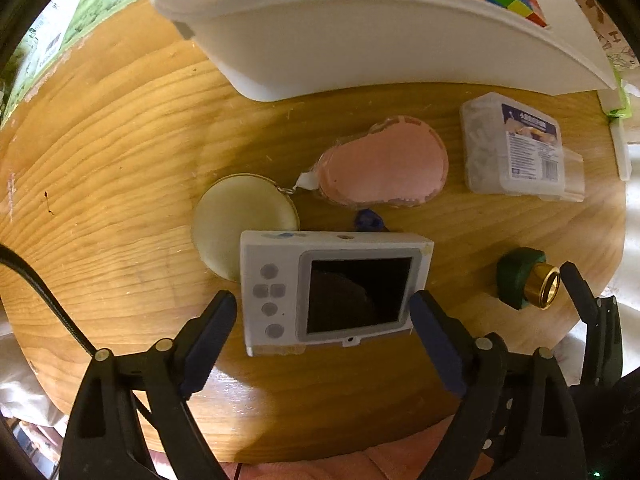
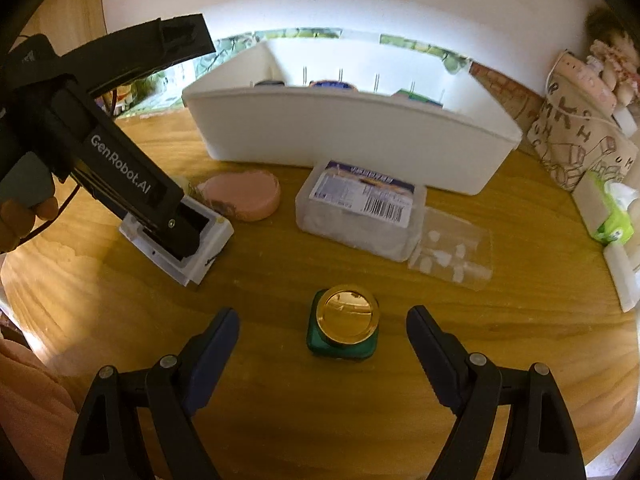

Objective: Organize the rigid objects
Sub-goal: 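Grasp the white screen device with the left tool while the right tool grasps the green jar, then lift the white device and jar and carry both toward the white bin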

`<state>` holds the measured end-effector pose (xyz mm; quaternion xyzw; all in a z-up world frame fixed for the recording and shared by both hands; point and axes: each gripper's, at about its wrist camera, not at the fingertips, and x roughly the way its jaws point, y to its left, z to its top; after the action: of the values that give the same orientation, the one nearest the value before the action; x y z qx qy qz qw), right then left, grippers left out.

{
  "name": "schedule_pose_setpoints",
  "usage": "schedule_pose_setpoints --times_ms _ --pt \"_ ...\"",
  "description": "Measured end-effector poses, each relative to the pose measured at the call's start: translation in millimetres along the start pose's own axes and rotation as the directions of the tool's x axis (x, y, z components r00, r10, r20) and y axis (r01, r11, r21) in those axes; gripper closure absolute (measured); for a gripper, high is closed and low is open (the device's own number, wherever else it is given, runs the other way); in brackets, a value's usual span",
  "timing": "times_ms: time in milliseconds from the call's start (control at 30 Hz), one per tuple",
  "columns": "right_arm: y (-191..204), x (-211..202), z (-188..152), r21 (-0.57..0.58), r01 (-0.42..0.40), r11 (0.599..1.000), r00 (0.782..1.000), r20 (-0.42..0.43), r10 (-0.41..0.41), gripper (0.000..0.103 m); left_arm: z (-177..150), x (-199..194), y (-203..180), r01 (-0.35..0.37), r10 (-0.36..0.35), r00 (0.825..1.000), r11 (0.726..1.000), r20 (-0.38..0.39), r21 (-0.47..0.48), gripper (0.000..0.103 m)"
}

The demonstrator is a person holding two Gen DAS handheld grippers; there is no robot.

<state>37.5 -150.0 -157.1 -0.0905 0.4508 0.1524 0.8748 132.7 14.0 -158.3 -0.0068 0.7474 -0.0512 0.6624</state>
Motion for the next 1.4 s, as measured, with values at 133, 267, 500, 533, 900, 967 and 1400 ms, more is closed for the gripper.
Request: schedule_pose_setpoints --times_ms 133,267,500,533,900,967,1400 --pt "-3 6 0 0.007 -0.011 1.000 1.000 -0.021 0.011 0.017 7 3 -7 0.002 -0.002 1.000 1.000 -0.014 0.003 0.009" --pt "-4 11 0 0.014 -0.019 1.000 0.999 -0.043 0.020 0.017 14 7 -9 -0.009 0.009 0.999 1.000 -0.031 -0.005 0.007" --pt "-2 17 -2 0.004 -0.035 0.999 0.997 -0.069 0.035 0.022 29 24 -13 -0.040 0.039 0.996 0.999 -0.076 -0.014 0.007" --pt "-1 18 -1 0.002 -0.037 0.999 0.997 -0.073 0.037 0.023 31 26 -14 -0.044 0.043 0.996 0.999 -0.080 -0.014 0.007" --pt "-5 24 -1 -0.011 -0.034 0.999 0.996 -0.089 0.033 0.046 42 41 -29 -0.079 0.073 0.992 0.996 -0.104 -0.050 0.008" --pt "-5 24 -2 -0.010 -0.028 1.000 0.995 -0.095 0.027 0.052 43 41 -30 -0.078 0.072 0.992 0.995 -0.103 -0.057 0.008" --pt "-1 24 2 -0.093 -0.070 0.993 0.991 -0.116 0.059 0.063 15 38 -10 -0.035 0.024 0.996 0.992 -0.086 -0.125 0.008"
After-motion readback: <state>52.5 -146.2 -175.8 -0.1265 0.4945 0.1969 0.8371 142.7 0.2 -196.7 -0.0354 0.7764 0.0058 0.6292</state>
